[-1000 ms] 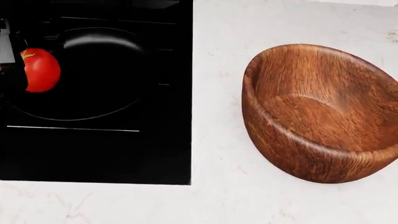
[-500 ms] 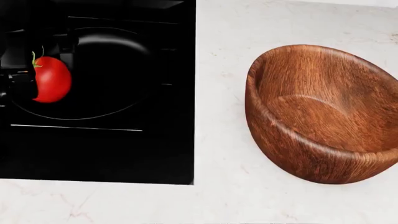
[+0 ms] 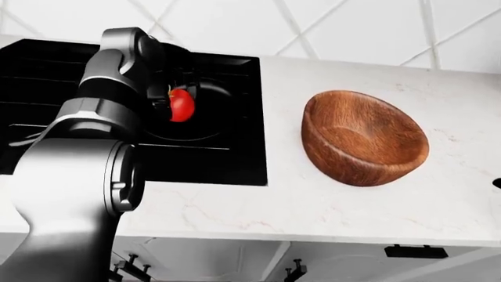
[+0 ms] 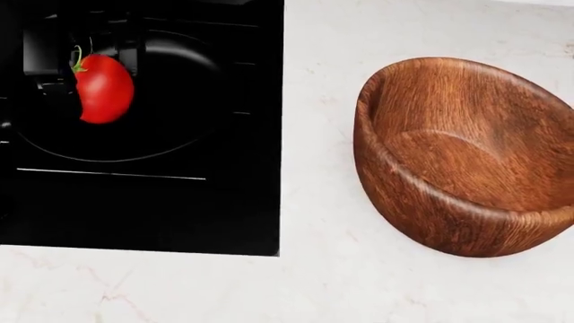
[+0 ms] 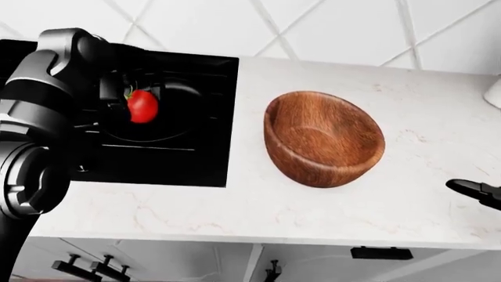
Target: Pick the tomato from the pan and place it in the bowl.
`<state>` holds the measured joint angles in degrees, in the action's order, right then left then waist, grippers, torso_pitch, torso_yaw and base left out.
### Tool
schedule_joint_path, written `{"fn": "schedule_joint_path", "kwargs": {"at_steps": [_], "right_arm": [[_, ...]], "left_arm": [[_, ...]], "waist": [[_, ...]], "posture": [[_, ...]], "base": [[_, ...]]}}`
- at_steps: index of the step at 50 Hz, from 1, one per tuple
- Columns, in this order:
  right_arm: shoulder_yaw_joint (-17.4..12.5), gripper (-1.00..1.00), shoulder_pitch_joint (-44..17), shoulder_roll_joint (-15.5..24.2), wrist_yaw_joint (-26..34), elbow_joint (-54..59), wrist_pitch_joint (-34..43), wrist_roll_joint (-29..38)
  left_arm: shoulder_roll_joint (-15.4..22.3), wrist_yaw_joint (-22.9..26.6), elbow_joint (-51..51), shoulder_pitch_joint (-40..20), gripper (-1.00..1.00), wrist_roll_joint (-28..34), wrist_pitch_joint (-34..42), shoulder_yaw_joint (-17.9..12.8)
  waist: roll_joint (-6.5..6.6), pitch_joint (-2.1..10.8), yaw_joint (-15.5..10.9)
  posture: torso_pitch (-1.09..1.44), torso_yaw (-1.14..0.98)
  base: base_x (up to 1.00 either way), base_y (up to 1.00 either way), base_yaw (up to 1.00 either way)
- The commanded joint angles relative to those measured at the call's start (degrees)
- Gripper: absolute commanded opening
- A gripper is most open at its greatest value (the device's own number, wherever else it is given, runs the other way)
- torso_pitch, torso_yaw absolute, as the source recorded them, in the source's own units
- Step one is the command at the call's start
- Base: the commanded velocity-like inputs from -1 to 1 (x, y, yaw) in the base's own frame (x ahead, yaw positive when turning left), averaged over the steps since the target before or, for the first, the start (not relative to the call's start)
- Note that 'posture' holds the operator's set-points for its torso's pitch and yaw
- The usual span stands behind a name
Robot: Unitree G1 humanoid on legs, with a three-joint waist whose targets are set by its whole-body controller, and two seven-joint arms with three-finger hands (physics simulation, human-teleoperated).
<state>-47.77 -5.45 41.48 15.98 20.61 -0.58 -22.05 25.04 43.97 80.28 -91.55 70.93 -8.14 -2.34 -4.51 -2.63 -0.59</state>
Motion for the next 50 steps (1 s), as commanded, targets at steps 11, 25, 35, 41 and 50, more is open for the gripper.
{"fn": "schedule_joint_path", "kwargs": {"at_steps": [11,25,35,41,50], "right_arm": [[-1.3,1.0,-0.8,1.8,-0.3,-2.7,-1.2,-0.3],[-1.6,1.0,-0.7,1.8,-0.4,-3.4,-0.6,-0.3],[-1.8,1.0,-0.7,1.8,-0.1,-2.9,-0.8,-0.3],[-2.0,1.0,-0.5,1.9,0.1,-2.4,-1.2,-0.5],[-3.1,1.0,-0.1,2.6,0.3,-3.3,-0.2,-1.0]], "left_arm": [[-0.3,-1.2,-3.1,-5.9,-1.0,-3.4,-3.9,-0.4],[-3.7,-3.3,-3.9,-9.9,-1.0,-8.6,-5.1,-0.3],[-7.2,-3.3,-4.6,-13.3,-1.0,-13.4,-5.8,-0.3],[-10.0,-4.1,-5.0,-14.8,-1.0,-15.7,-6.3,0.3],[-17.2,-5.6,-5.6,-19.1,-1.0,-20.8,-5.1,0.4]], "waist": [[-0.42,1.45,-0.1],[-0.64,1.35,-0.2],[-0.84,1.17,-0.2],[-1.02,0.95,-0.2],[-1.5,0.76,-0.4]], "posture": [[0.0,0.0],[0.0,0.0],[0.0,0.0],[0.0,0.0],[0.0,0.0]], "base": [[0.0,0.0,0.0],[0.0,0.0,0.0],[0.0,0.0,0.0],[0.0,0.0,0.0],[0.0,0.0,0.0]]}}
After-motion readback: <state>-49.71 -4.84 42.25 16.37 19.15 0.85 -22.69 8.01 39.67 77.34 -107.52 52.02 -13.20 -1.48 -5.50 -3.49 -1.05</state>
